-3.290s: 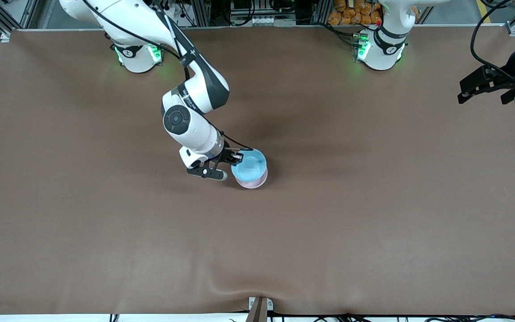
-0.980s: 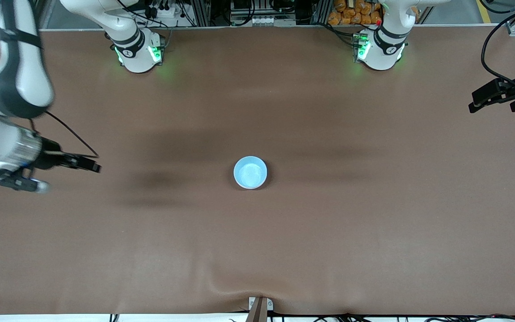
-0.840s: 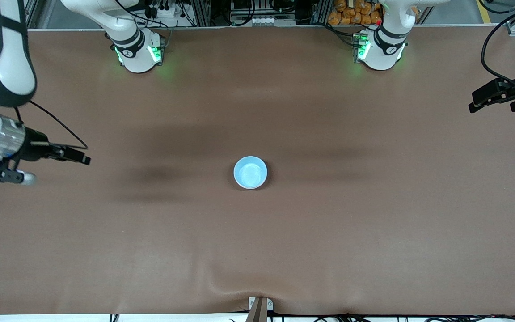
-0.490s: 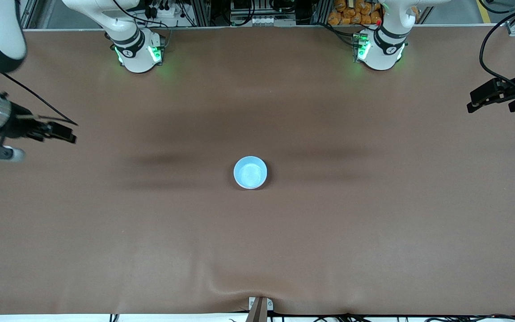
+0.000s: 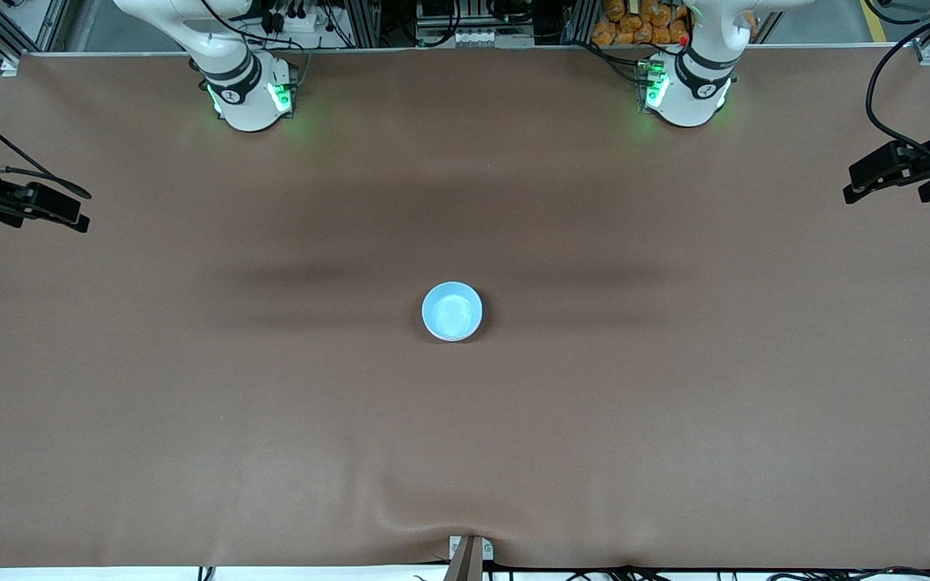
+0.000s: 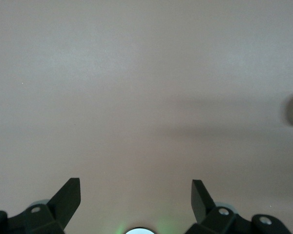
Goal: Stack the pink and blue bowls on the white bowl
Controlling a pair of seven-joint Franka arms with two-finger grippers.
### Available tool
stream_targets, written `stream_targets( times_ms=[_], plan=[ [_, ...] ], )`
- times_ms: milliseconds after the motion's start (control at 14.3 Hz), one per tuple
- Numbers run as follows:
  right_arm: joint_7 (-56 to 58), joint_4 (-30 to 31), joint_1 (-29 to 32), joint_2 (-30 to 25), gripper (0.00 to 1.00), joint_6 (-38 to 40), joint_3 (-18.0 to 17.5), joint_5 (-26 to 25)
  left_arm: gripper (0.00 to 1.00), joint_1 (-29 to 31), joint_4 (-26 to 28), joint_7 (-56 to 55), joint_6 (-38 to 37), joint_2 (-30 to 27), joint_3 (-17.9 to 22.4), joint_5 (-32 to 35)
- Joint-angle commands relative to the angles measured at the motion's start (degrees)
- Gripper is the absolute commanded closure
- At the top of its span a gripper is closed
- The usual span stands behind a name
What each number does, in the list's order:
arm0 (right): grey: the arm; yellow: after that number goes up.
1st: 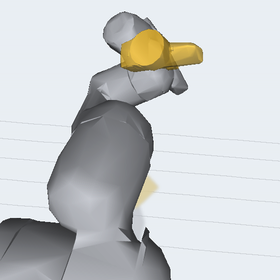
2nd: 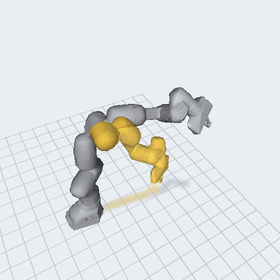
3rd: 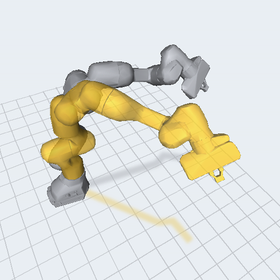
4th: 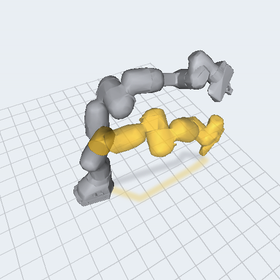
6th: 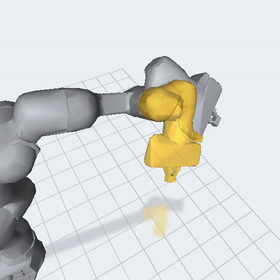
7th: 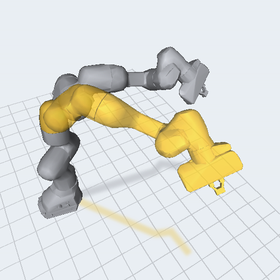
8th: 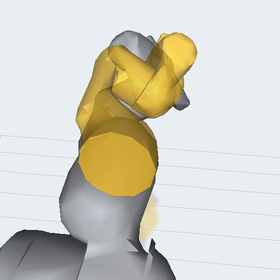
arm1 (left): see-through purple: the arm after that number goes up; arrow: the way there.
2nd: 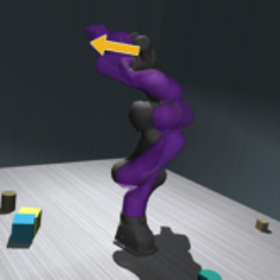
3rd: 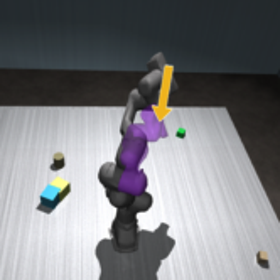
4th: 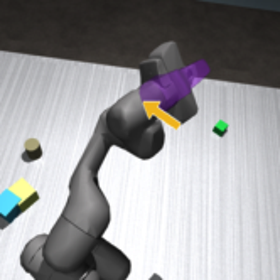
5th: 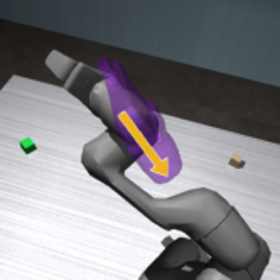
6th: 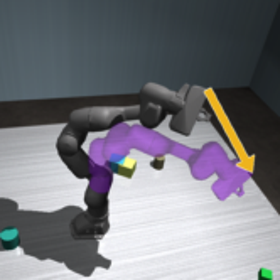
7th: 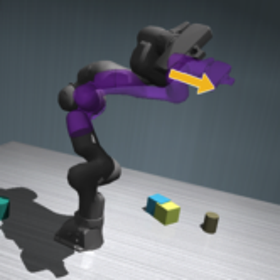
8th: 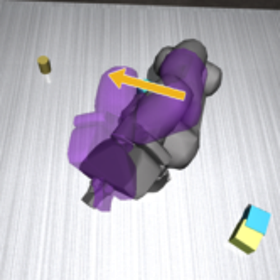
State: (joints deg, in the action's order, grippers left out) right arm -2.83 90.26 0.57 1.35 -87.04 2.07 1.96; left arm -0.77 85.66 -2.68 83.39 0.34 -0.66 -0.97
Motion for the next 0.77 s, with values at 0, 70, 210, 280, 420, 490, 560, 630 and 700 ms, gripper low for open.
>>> stream_targets(
  times_ms=[0,70,210,280,420,490,560,630,700],
  plan=[
    [0.2,-1.8,0.8,0.1,0.0,1.5,-1.2,-1.3,0.0,-0.1,-0.7,0.1,0.1,0.2,-0.1,0.2],
    [0.2,-2.5,0.8,0.1,0.0,2.6,-1.2,-1.3,0.0,-0.1,-0.6,0.0,0.1,0.2,-0.1,0.2],
    [0.3,-4.2,1.0,0.2,0.0,5.2,-1.2,-1.3,0.0,0.0,-0.7,0.1,0.1,0.2,-0.2,0.2],
    [0.3,-4.4,1.0,0.2,0.0,6.0,-1.3,-1.3,0.0,0.0,-0.7,0.2,0.1,0.2,-0.2,0.1],
    [1.2,-4.5,1.1,0.1,0.0,6.2,-1.3,-1.4,0.0,-0.1,-0.7,0.1,0.1,0.2,-0.2,0.2],
    [2.4,-4.5,1.2,0.2,0.0,6.2,-1.2,-1.5,0.0,0.0,-0.7,0.3,0.1,0.2,-0.2,0.1],
    [3.0,-4.5,1.2,0.1,0.0,6.2,-1.1,-1.6,0.0,0.0,-0.6,0.3,0.1,0.2,-0.2,0.1],
    [3.1,-4.4,1.3,0.1,0.0,6.2,-1.1,-1.5,0.0,-0.1,-0.6,0.2,0.1,0.2,-0.3,0.1],
    [3.1,-4.4,1.3,0.1,0.0,6.2,-1.0,-1.6,0.0,0.0,-0.5,0.3,0.1,0.2,-0.3,0.1]
  ],
)
